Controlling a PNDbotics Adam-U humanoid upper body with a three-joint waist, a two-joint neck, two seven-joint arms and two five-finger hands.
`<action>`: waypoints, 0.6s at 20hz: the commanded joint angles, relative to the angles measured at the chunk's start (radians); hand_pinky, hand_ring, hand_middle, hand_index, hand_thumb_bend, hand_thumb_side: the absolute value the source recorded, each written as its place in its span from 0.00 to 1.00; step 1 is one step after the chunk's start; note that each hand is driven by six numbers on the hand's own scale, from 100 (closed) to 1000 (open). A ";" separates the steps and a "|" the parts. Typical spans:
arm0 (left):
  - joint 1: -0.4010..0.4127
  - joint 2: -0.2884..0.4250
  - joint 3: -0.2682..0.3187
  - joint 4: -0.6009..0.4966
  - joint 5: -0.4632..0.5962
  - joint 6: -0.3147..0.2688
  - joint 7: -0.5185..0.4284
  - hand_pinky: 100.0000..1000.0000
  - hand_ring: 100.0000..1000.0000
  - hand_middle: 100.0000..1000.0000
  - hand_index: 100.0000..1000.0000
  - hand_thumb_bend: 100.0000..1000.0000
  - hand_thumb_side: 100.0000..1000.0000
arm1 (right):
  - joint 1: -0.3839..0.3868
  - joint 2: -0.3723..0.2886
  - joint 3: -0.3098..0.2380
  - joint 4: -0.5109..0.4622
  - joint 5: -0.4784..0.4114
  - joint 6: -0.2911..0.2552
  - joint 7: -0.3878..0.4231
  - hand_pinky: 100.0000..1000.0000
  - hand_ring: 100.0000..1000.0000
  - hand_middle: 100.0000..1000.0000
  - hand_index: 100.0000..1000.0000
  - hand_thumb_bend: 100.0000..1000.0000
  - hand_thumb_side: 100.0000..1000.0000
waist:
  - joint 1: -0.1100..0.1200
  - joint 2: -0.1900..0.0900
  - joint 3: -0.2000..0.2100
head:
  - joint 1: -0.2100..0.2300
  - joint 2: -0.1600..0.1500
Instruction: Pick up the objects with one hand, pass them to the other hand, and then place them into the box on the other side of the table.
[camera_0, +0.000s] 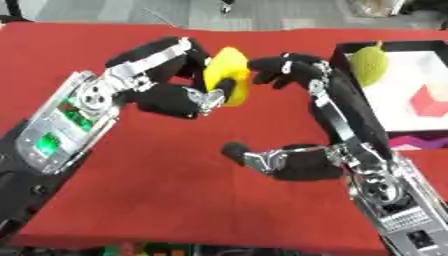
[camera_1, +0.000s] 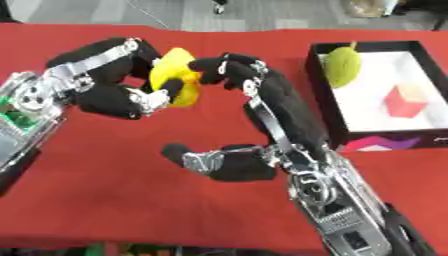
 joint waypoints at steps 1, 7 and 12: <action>-0.012 0.022 0.003 -0.021 0.025 -0.036 -0.034 0.53 0.27 0.15 0.23 0.00 0.25 | -0.016 -0.013 0.000 -0.021 -0.005 -0.001 0.006 0.56 0.63 0.55 0.77 0.56 0.28 | 0.004 -0.018 0.000 | -0.007 -0.003; 0.031 0.048 0.010 -0.021 0.043 -0.074 -0.081 0.54 0.29 0.16 0.23 0.00 0.24 | -0.013 -0.015 -0.001 -0.021 0.005 0.000 0.009 0.56 0.63 0.56 0.78 0.56 0.27 | 0.007 -0.020 0.002 | -0.015 -0.003; 0.063 0.061 0.017 -0.021 0.055 -0.079 -0.102 0.55 0.29 0.16 0.23 0.00 0.24 | -0.010 -0.016 -0.002 -0.021 0.025 0.004 0.007 0.56 0.63 0.56 0.78 0.56 0.27 | 0.007 -0.021 0.004 | -0.020 -0.003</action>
